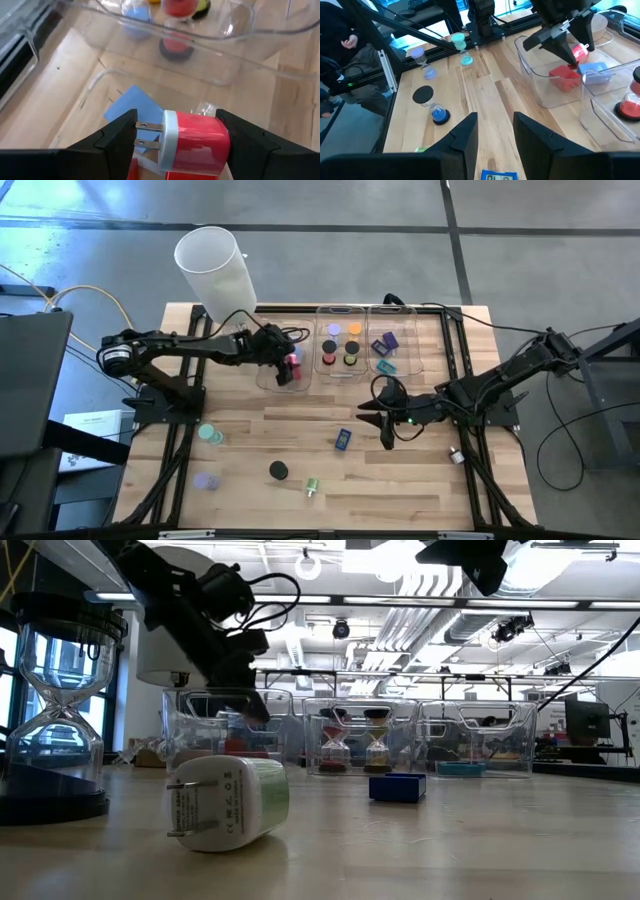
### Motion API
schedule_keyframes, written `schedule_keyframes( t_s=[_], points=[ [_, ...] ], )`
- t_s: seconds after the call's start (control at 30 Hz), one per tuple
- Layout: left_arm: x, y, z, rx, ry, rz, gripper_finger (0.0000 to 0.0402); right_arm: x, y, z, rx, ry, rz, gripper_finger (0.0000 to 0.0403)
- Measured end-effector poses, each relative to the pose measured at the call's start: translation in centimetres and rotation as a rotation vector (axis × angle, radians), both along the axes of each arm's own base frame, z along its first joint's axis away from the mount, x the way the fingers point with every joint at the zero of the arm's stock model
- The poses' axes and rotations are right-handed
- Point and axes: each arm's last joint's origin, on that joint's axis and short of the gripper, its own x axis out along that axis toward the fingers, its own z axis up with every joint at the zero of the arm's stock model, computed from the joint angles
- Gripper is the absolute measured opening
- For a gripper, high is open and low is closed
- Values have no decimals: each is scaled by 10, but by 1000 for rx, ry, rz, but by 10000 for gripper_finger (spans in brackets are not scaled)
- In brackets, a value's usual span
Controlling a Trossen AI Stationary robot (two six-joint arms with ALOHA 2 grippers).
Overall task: Pick & Place Office items
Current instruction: Put the pink charger adapter into the left transparent bin, then put the blue hourglass into the middle transparent bin
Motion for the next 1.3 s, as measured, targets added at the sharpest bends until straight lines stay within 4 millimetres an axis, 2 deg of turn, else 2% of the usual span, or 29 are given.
schedule_keyframes(
  t_s=[0.17, 0.3, 0.67, 0.87, 1.03, 1.3],
  points=[
    [-2, 0, -2, 7, 39, -16, 274, -1, 0, -2, -7, 17, 0, 111],
    [-3, 1, -2, 20, 42, 71, 305, -1, 0, -2, -9, 20, 0, 111],
    [0, 2, 1, 35, 5, 76, 312, -1, -1, -2, -11, 21, -3, 111],
    [1, -5, 4, 34, -6, 5, 313, -1, -1, -2, -11, 21, -3, 111],
    [-6, -26, 30, 68, -88, -113, 313, -1, -1, -2, -11, 25, -1, 111],
    [-37, -83, 81, 129, -270, -527, 313, -2, -1, -4, -21, 46, -3, 111]
  ],
)
